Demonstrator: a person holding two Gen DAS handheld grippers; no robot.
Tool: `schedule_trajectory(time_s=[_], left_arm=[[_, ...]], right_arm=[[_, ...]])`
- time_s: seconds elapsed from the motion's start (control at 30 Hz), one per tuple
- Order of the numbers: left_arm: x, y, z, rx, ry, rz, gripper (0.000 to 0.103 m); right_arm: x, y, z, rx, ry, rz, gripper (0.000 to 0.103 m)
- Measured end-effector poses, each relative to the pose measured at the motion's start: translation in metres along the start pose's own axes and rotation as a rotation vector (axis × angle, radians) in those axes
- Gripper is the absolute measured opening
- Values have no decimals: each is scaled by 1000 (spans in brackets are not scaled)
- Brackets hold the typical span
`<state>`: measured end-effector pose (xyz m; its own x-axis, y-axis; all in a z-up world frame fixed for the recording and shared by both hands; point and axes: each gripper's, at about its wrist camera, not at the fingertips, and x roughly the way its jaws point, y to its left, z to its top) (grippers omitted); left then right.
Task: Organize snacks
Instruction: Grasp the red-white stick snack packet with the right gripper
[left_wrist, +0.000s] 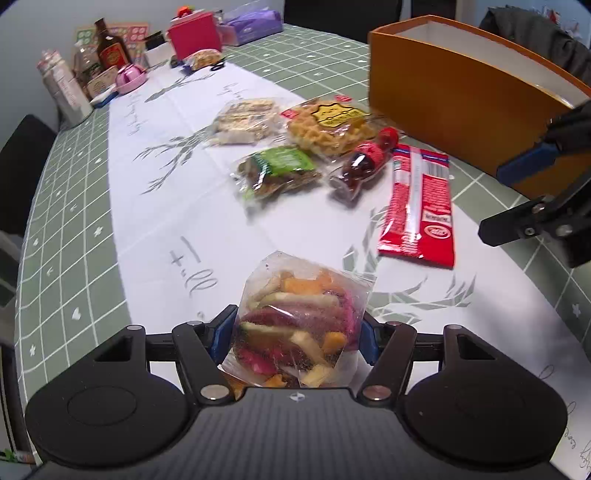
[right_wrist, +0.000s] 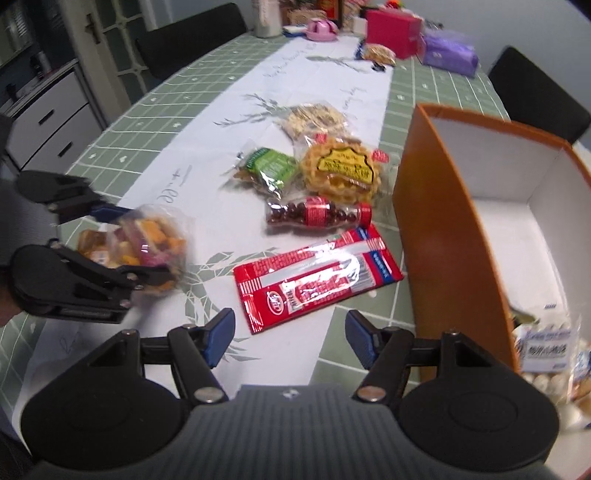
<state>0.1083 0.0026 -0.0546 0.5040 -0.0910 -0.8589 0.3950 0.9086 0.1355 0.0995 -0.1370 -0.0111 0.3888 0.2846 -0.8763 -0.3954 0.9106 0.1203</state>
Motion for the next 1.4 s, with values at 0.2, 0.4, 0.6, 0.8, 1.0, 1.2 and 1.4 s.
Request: schedule_trajectory(time_s=[0.2, 0.4, 0.6, 0.8, 1.0, 1.2, 1.4], left_arm=[[-2, 6, -5, -16, 4, 10, 74], [-3, 5, -5, -20, 9, 12, 74], [-4, 5, -7, -15, 7, 8, 74], [-6, 5, -10, -16, 4, 4, 74], [-12, -1, -19, -9, -6, -21, 74], [-18, -10, -25, 12, -12, -50, 74], [-19, -9, -25, -3, -12, -59, 76]], right_arm=[[29, -10, 3, 274, -25, -46, 73], [50, -11, 11, 435, -56, -106, 73], [64, 1, 21, 416, -125, -196, 80], [73, 19, 20, 198, -129, -235, 74], [59, 24, 2, -74, -73, -65, 65], [33, 37, -30, -524, -6, 126, 64], [37, 17, -23, -270, 38, 65, 70]])
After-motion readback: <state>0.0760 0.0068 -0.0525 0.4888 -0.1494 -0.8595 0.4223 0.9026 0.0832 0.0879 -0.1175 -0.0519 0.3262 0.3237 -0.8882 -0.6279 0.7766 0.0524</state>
